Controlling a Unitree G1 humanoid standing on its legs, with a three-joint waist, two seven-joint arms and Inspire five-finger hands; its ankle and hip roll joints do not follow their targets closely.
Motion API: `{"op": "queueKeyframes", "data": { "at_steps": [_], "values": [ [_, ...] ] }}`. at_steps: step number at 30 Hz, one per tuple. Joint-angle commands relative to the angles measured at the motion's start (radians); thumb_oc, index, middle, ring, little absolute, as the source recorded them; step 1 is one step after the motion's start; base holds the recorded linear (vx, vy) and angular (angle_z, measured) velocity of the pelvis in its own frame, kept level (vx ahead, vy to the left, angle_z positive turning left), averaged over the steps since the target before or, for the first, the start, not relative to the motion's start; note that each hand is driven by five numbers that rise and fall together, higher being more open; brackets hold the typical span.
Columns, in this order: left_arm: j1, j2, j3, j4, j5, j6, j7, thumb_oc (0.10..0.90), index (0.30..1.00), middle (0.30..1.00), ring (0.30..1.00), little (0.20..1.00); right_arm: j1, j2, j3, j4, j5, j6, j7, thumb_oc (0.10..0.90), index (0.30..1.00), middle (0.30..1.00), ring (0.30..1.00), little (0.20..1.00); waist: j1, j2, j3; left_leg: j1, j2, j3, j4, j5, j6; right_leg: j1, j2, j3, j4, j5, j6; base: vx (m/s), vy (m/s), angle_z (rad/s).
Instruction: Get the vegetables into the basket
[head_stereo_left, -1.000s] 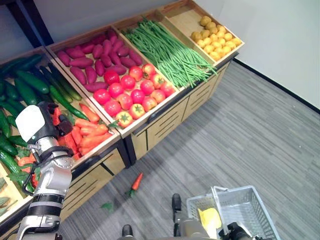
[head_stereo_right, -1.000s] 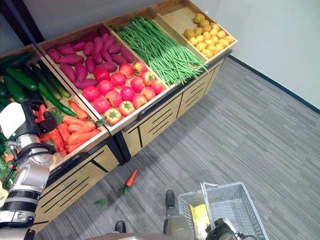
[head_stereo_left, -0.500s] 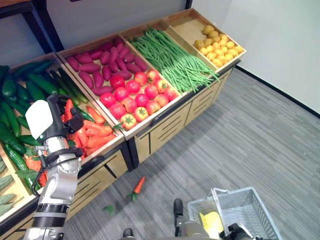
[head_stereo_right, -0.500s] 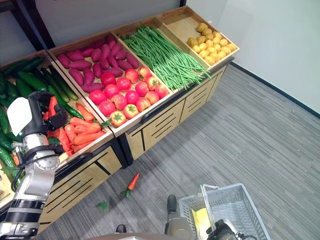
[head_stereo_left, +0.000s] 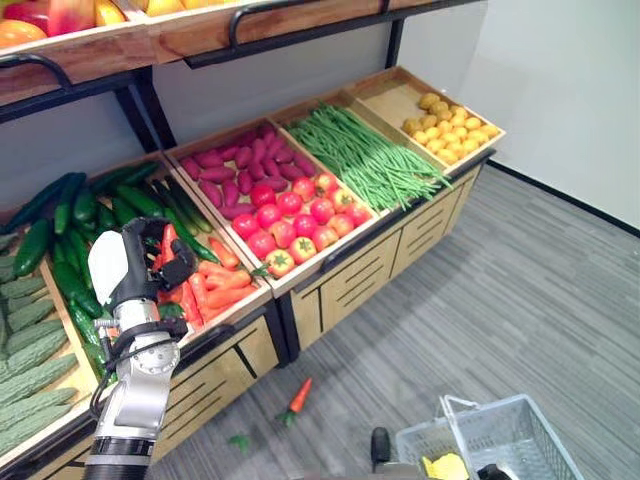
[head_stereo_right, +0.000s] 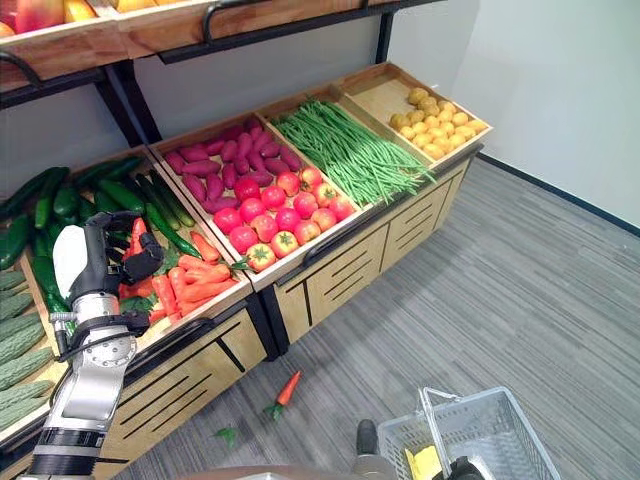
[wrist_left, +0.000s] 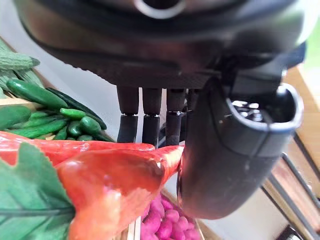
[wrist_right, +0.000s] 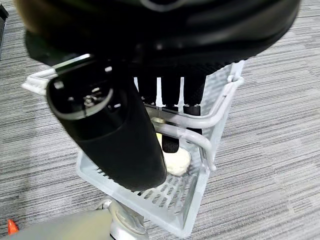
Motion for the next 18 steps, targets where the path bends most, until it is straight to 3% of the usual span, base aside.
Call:
{"op": "queueKeyframes", "data": {
  "at_steps": [1, 18],
  "values": [
    [-0.051, 0.083, 0.036, -0.136, -0.003, -0.093, 0.022, 0.4, 0.3, 0.3, 0.3, 0.3, -0.051, 0.032, 0.006, 0.025, 0.016, -0.01, -0.014, 0.4, 0.3, 0.3, 0.3, 0.3, -0.011, -0.056, -0.01, -0.04, -0.03, -0.049, 0.006, -0.02, 0.017, 0.097, -0.103, -0.007, 0.02, -0.064, 0.133, 0.0, 0.0, 0.0],
    [-0.073, 0.085, 0.019, -0.162, -0.017, -0.095, 0.001, 0.4, 0.3, 0.3, 0.3, 0.3, -0.055, 0.041, -0.008, 0.017, 0.028, -0.007, -0.029, 0.4, 0.3, 0.3, 0.3, 0.3, -0.029, -0.069, -0.012, -0.024, -0.05, -0.033, 0.006, -0.029, 0.032, 0.095, -0.127, 0.003, 0.027, -0.044, 0.148, 0.0, 0.014, -0.01]
  ]
}}
